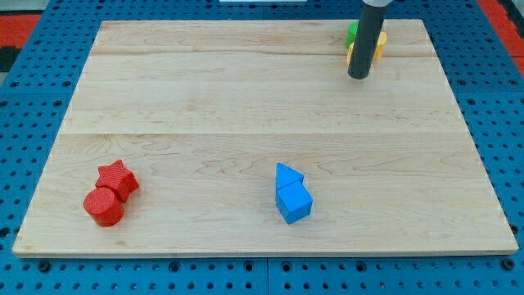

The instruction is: Move your arm to the top right

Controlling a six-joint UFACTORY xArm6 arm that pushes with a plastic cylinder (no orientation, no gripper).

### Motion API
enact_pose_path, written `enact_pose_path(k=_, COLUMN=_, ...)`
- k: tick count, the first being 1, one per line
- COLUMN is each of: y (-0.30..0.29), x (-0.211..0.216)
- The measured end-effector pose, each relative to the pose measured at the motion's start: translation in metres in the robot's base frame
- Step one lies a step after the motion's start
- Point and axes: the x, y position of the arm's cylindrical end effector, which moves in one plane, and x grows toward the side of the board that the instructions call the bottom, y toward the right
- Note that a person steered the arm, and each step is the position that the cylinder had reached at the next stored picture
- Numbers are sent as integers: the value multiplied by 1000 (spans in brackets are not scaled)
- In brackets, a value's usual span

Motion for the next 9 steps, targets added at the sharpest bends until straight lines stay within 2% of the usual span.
enact_pose_path(k=2, y=119, x=-2)
enact_pose_path(k=3, y=169, x=-21)
enact_pose_path(k=4, y=198, x=-25)
enact_pose_path(k=7, y=197, x=-36)
enact_pose_path(k=9, y=198, x=-71)
